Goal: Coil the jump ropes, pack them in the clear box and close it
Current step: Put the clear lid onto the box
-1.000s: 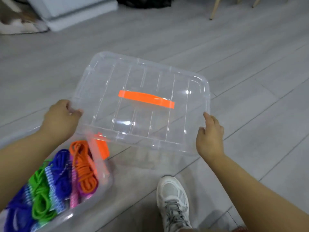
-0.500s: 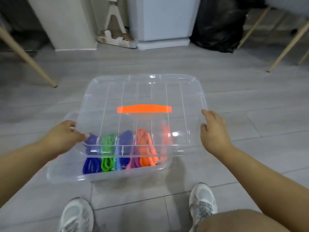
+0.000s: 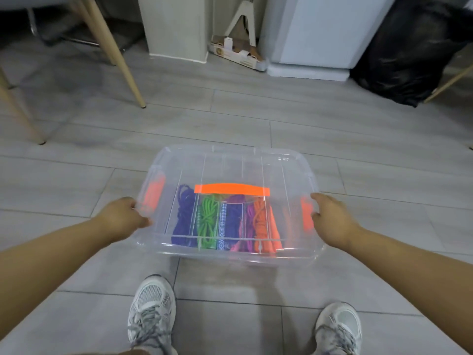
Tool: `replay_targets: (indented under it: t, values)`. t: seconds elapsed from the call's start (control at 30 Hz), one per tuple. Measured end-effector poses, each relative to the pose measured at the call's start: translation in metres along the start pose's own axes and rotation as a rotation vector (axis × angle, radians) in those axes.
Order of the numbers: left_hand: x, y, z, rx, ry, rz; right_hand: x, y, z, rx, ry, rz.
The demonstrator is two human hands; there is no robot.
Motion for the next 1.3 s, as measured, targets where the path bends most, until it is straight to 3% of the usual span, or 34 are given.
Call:
replay_targets:
  t: [0.27,0.73,1.0,1.2,1.3]
  values:
    - [-0.013,-0.012,-0.006,-0.173,-0.039,-0.037,0.008,-0.040,-0.015,-0.013,-0.029,0.105]
    - [-0.042,-0.021,-0.025,-0.032,-0.056,-0.066,-0.034,-0.031,-0.017,-0.167,-0.034,-0.014]
    - [-0.073,-0.015,-0.038,0.174,0.024,-0.050,-0.062,-0.023,-0.039,-0.358,-0.197,-0.137]
    - [-0.095,-0.021,-0.044,0.102,0.114,-0.136,-0.081,-0.037,-0.044,-0.448,-0.308,-0.036]
    - [-0.097,-0.026,-0.045,0.176,0.144,-0.077,-0.087,-0.040,-0.051,-0.572,-0.353,-0.040]
Point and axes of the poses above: each hand's wrist, its own x-axis away from the middle knuckle, its own y-axis out of the back of the hand, z = x × y, the point moved 4 cm from there along -x, towards the middle knuckle, and after that the axes turned 6 degrees about y, right-handed, at the moved point
